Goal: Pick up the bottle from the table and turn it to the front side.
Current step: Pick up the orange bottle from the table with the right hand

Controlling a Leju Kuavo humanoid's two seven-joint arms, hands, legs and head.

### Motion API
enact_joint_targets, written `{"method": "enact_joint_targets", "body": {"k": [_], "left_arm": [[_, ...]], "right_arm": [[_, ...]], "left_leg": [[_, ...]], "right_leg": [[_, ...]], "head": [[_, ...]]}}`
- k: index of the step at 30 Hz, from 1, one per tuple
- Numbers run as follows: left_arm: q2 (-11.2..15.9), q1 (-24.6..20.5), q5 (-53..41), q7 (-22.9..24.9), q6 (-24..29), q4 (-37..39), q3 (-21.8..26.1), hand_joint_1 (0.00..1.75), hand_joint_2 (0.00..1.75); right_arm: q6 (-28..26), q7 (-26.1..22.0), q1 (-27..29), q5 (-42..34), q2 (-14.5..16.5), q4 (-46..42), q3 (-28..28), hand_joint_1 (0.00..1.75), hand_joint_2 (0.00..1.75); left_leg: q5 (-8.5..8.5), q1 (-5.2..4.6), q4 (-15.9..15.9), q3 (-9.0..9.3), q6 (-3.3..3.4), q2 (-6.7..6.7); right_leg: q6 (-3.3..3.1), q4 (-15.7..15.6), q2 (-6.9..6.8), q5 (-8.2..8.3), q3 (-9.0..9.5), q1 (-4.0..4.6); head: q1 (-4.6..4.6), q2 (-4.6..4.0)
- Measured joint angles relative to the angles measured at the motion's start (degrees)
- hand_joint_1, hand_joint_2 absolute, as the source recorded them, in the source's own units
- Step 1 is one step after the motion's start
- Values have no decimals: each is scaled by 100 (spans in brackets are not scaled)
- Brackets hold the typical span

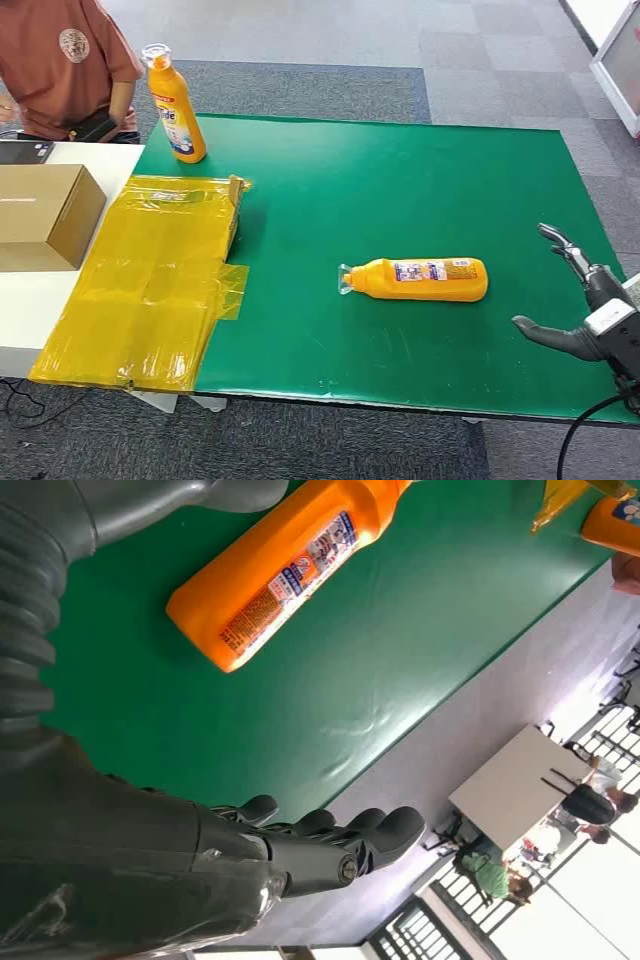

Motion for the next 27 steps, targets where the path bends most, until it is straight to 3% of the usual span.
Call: {"method": "enact_joint_targets", "body": {"k": [27], "left_arm": [[0,1,-13,-14,-14,-2,0,0,175]], "right_arm": [[-61,63,-11,80,0,2,5,0,175]], "left_leg": [[-1,0,-2,-7,0,0]], "right_leg": [[0,1,0,0,5,0]], "head": [[-1,0]]}}
